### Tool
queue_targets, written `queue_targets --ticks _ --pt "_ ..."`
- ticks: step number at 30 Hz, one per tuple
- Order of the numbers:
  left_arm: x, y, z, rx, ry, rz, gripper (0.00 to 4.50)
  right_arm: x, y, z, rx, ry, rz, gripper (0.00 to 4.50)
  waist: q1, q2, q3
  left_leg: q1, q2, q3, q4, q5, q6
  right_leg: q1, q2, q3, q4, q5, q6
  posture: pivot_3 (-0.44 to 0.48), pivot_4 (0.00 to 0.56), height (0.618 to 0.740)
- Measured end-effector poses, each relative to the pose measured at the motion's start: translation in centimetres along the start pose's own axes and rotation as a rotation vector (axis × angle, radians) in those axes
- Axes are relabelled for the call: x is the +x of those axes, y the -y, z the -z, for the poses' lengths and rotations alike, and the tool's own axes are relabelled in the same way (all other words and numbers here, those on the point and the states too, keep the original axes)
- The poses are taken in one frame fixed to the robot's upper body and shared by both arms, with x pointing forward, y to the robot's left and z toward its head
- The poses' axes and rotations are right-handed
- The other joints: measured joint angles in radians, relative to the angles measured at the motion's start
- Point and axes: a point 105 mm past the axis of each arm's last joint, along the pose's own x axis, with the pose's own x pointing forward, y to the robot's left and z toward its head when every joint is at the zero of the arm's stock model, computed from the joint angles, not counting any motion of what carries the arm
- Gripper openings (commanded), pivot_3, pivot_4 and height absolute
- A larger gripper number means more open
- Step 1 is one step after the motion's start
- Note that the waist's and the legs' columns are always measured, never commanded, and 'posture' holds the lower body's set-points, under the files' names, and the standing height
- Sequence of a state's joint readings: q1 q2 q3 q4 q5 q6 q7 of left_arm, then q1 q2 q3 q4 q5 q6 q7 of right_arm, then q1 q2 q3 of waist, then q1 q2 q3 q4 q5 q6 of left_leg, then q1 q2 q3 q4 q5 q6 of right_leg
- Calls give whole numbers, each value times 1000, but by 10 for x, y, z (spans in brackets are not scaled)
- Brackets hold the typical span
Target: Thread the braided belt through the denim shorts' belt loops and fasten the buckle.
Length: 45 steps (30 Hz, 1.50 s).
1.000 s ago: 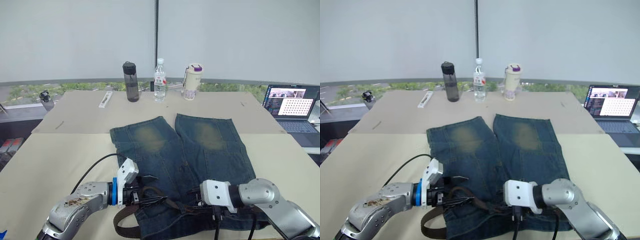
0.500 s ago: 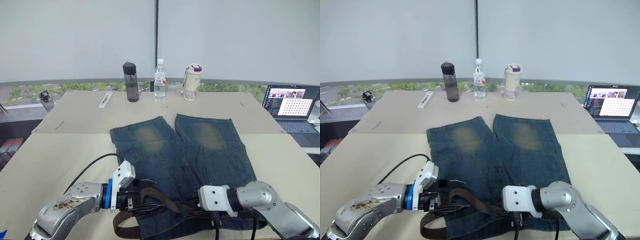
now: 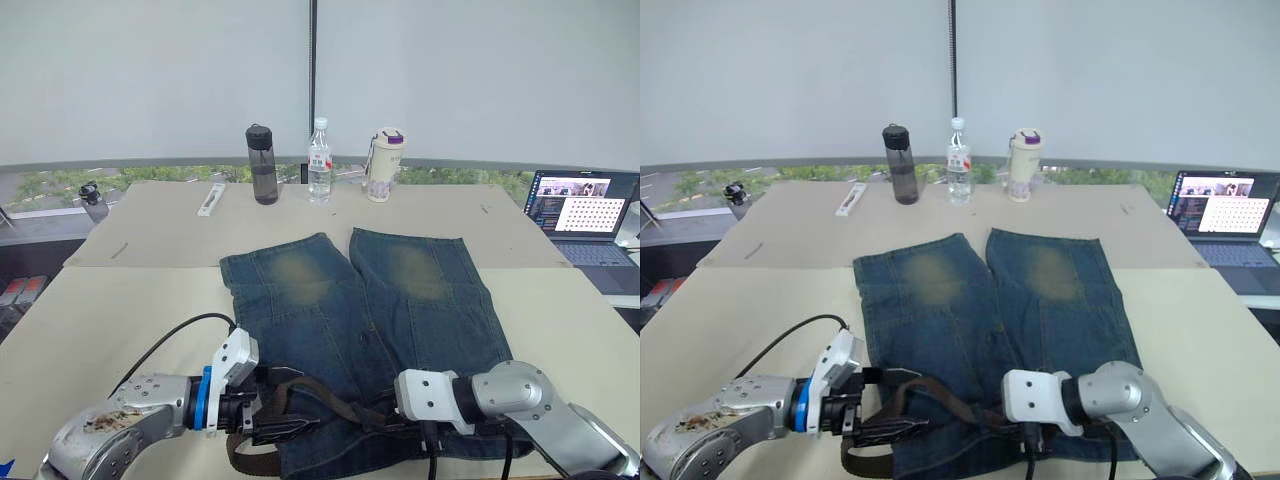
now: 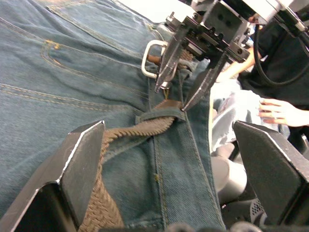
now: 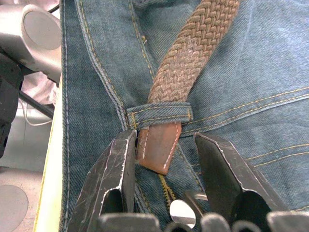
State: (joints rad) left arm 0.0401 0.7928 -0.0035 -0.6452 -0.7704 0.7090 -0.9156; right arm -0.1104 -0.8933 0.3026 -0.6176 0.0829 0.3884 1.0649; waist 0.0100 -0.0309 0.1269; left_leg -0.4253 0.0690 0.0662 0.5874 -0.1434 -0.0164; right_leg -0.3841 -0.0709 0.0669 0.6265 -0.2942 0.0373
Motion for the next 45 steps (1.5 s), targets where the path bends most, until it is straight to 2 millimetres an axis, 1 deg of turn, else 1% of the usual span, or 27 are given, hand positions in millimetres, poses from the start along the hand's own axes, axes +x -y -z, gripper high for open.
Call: queue_targets --ticks 4,8,9,11,18,21,24,28,29,30,34,35,37,38,39,41,42,43,44,45 --pt "-3 4 -3 27 2 2 4500 2 -2 2 -15 -14 -7 2154 1 0 0 0 0 0 0 0 0 0 0 0 0 0 0 0 150 740" --pt "-3 6 -3 31 1 9 4500 4 -3 5 -7 -22 -15 1032 1 0 0 0 0 0 1 0 0 0 0 0 0 0 0 0 150 740" --pt "-3 6 -3 30 1 9 4500 5 -3 6 -6 -26 -17 645 1 0 0 0 0 0 1 0 0 0 0 0 0 0 0 0 150 740" --pt "-3 7 -2 27 0 10 4500 5 -3 6 -13 -27 -16 19 1 0 0 0 0 0 1 0 0 0 0 0 0 0 0 0 150 740" --pt "-3 7 -3 41 9 7 4500 1 -2 7 -34 -40 -1 19 2 0 0 0 0 0 2 0 0 1 0 0 0 0 0 0 150 740" --pt "-2 6 -4 56 20 0 4500 -12 6 9 -60 -81 41 19 3 1 0 0 0 0 2 0 0 1 -1 0 0 0 0 0 150 740" --pt "-1 4 -4 53 31 -6 4500 -32 21 7 -113 -133 131 19 3 1 0 0 0 0 2 -1 0 1 -1 0 0 0 0 0 150 740" --pt "0 2 -1 38 36 -10 4500 -62 40 -5 -209 -188 259 19 2 2 0 0 0 0 2 0 0 1 -1 0 1 0 0 0 150 740" --pt "0 1 -1 38 40 -11 4500 -71 46 -10 -239 -198 296 19 2 2 0 0 0 0 3 0 1 2 0 0 0 0 0 0 150 740" --pt "1 0 -1 39 43 -12 4500 -73 48 -13 -249 -196 310 19 2 2 0 0 0 0 3 0 1 2 0 0 0 0 0 0 150 740" --pt "3 -8 -4 61 58 -12 4500 -85 66 -36 -325 -162 391 19 -1 2 0 1 0 0 3 0 1 2 0 0 1 0 0 0 150 740" --pt "3 -10 -4 60 62 -10 4500 -84 71 -40 -340 -153 407 19 -1 2 0 1 0 0 3 0 1 2 0 0 1 0 0 0 150 740" --pt "3 -14 -6 65 71 -11 4500 -77 79 -44 -351 -127 435 19 -4 1 0 0 1 0 3 0 1 1 1 0 1 0 0 0 150 740" --pt "2 -15 -6 66 75 -12 4500 -70 83 -45 -347 -111 435 19 -6 1 0 1 1 0 2 0 2 2 1 0 1 0 0 0 150 740" --pt "2 -19 -7 70 78 -10 4500 -58 91 -46 -343 -87 437 19 -12 2 0 1 1 0 3 1 2 1 2 1 2 0 0 0 150 740" --pt "3 -24 -11 84 86 -17 4500 -49 94 -45 -339 -85 424 19 -12 2 0 0 1 0 3 1 3 0 2 1 3 0 0 0 150 740" --pt "5 -32 -15 85 95 -26 4500 -43 99 -48 -344 -72 420 19 -11 3 0 0 1 0 3 1 3 0 3 1 5 0 1 0 150 740" --pt "7 -39 -20 89 108 -34 4500 -39 104 -56 -359 -44 426 19 -10 3 0 -1 1 0 4 1 3 -1 4 1 5 0 1 0 150 740" --pt "10 -42 -23 97 111 -35 4500 -37 107 -65 -391 -24 427 19 -11 3 0 -1 1 -1 4 2 4 0 6 2 5 2 3 0 150 740" --pt "12 -43 -24 97 115 -30 4500 -37 108 -68 -427 -25 425 19 -11 3 0 -1 2 -2 4 2 4 1 6 2 5 3 7 0 150 740"
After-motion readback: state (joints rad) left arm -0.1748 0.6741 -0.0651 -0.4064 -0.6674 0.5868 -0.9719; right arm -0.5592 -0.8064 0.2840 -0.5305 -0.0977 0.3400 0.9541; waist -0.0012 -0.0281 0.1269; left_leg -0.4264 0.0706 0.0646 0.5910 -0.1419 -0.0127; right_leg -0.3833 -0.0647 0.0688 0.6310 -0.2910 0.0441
